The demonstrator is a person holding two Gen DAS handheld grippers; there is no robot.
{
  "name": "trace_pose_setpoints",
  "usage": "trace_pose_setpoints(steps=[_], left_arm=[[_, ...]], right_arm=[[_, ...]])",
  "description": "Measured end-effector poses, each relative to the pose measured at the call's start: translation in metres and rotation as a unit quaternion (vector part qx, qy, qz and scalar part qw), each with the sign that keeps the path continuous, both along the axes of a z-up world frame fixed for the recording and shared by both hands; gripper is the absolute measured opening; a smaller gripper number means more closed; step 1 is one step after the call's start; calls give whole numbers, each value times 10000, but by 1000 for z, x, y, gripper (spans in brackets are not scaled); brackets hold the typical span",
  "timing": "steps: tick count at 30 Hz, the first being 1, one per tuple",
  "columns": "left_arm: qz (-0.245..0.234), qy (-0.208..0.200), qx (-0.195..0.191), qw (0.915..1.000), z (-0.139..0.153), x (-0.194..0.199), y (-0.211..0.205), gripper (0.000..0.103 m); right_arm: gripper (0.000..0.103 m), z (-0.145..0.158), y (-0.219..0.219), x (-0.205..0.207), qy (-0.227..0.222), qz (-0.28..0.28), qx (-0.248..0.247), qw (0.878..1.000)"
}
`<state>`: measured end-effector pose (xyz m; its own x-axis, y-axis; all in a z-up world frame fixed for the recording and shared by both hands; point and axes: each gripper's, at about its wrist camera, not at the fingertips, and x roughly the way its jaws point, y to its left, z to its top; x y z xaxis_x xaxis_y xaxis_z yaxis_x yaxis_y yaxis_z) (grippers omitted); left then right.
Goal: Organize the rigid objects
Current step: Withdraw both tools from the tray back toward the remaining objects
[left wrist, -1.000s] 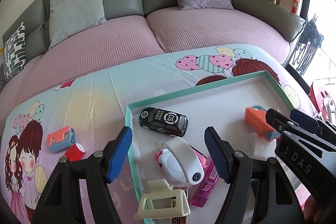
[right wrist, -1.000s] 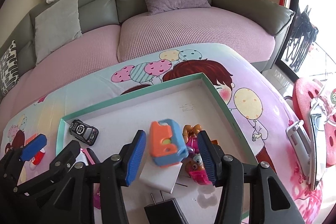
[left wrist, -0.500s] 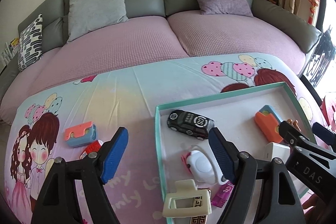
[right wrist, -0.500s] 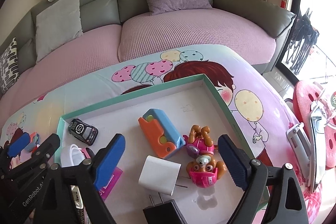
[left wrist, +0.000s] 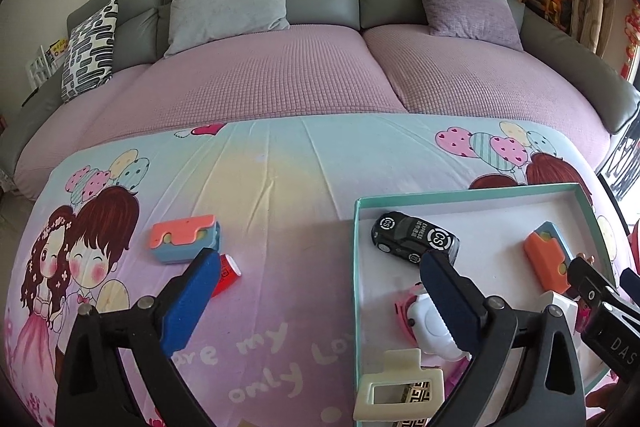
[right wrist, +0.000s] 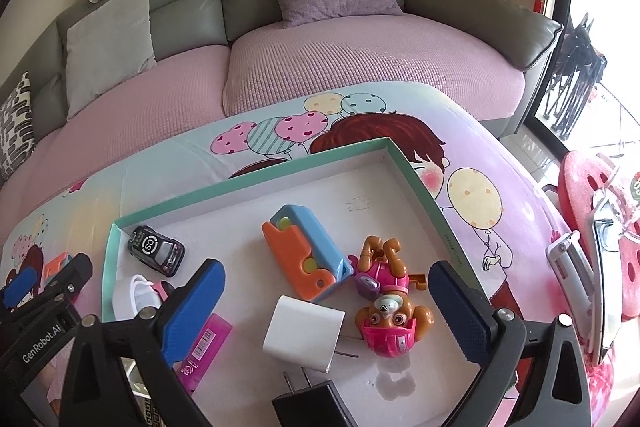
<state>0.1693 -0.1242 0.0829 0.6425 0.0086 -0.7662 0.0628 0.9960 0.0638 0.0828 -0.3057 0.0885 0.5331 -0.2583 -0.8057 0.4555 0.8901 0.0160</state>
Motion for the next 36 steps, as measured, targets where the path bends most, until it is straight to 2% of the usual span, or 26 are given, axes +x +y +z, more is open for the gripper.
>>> trace_pose_setpoints(steps=[10,18,22,27,36], left_arm=[[272,10,26,9996,2,2,27,100],[803,-186,23,9966,11,-2,74,100],[1277,-249,38,9915,12,-6,110,100],[1731,-155,-175,9846,6,-10,155,100],[2078,78,-494,9769,-5,-15,196,100]], right_arm=[[103,7,15,4,-107,204,-10,9997],[103,22,47,11,-427,645,64,9970],[103,27,71,17,-710,1036,323,9916],[103,21,110,30,-651,1556,232,9854],[103,8,172,44,-620,2412,246,9682]])
